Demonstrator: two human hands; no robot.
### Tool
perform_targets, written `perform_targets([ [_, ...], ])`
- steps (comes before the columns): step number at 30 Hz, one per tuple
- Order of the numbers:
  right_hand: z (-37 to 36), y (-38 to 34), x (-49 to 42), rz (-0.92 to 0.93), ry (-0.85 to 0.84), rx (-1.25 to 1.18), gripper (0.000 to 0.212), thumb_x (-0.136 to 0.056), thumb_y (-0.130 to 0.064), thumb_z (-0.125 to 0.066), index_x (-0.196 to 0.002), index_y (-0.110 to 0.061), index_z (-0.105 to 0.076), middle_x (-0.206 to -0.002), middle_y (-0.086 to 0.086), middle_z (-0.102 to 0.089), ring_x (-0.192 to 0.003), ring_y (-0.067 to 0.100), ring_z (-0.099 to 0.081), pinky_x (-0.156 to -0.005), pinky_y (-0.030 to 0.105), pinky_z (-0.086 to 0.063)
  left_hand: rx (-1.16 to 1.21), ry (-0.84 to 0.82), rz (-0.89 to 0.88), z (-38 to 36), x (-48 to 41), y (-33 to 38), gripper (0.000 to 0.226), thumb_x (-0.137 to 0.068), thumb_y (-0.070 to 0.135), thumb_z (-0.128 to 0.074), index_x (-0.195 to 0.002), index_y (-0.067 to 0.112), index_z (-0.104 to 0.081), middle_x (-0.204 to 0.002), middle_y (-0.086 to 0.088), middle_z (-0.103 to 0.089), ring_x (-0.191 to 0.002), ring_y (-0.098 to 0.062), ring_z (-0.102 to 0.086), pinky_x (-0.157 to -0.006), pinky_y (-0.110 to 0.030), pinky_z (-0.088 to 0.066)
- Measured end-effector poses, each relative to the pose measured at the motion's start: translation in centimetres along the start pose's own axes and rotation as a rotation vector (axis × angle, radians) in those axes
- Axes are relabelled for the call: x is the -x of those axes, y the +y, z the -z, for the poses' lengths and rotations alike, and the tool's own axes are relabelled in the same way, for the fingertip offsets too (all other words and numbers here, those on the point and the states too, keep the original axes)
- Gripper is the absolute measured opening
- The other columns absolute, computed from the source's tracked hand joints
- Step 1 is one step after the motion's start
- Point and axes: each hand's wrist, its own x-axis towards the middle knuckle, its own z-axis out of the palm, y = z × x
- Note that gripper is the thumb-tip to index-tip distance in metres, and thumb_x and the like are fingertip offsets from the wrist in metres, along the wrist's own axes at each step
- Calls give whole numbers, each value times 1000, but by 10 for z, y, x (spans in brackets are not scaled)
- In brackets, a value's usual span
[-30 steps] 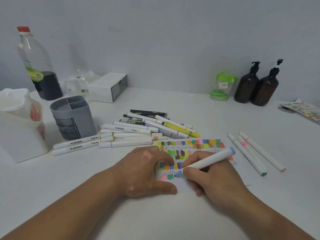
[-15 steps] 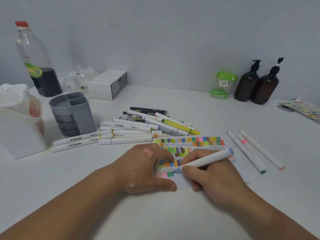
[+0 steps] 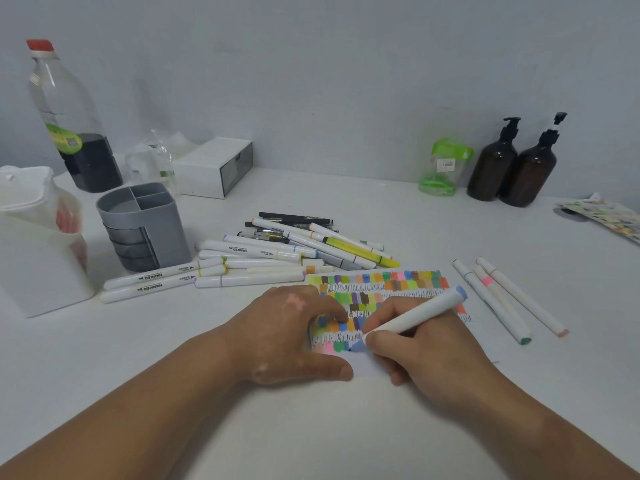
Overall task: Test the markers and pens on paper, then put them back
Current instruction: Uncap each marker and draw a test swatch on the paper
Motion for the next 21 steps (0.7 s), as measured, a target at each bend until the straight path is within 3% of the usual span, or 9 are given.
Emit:
perform_targets([
  [21, 0, -4, 0, -24, 24, -1, 19, -86, -13, -72, -73, -26, -69, -52, -1, -63, -44, 11, -59, -43, 14, -43, 12, -7, 7, 0, 1, 1, 71, -70, 80, -68, -131, 45, -56, -112, 22, -56, -97, -3, -52, -86, -23, -45],
])
